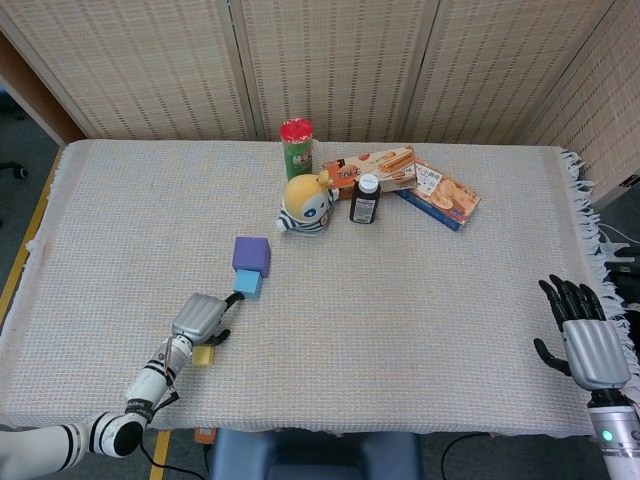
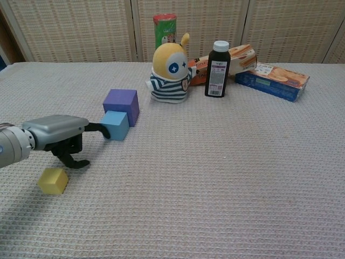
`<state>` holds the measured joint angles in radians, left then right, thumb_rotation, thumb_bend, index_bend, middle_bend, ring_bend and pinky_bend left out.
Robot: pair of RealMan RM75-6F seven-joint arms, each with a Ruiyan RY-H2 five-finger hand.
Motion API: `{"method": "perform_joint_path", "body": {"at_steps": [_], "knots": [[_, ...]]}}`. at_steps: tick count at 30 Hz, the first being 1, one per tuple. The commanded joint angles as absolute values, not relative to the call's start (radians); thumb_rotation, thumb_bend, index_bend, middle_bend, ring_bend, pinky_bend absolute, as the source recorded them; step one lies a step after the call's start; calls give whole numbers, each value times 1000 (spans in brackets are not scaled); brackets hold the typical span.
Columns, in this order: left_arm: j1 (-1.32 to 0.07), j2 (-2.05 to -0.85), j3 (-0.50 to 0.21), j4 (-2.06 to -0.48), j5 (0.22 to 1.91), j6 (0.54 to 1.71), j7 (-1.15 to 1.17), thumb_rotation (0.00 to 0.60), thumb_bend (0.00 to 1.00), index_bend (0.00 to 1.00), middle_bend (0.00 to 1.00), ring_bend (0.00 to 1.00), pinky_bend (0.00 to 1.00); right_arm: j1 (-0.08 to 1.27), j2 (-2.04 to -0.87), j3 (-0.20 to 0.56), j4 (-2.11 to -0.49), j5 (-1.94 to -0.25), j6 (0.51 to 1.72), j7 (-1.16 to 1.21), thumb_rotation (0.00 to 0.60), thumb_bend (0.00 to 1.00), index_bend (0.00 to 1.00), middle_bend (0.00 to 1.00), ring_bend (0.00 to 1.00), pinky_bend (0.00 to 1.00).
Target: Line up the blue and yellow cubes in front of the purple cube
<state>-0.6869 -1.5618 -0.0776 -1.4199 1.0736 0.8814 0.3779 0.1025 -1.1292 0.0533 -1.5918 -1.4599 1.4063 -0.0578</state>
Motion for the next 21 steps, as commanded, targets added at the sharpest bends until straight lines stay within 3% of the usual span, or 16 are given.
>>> {"method": "perform_joint_path", "body": {"at_steps": [1,21], "knots": [[-689,-1564,-79,-1419,1076,881,375,600,357,177,1000,1000,1000,103,-1129,53,-1592,-1460,1406,-59,600,72,0,0,0,0],[-682,-1550,-71,-1459,1077,906,381,600,357,215,1000,1000,1000,100,-1124,50,-1599,-1464,1409,-56,600,72,0,0,0,0]]}}
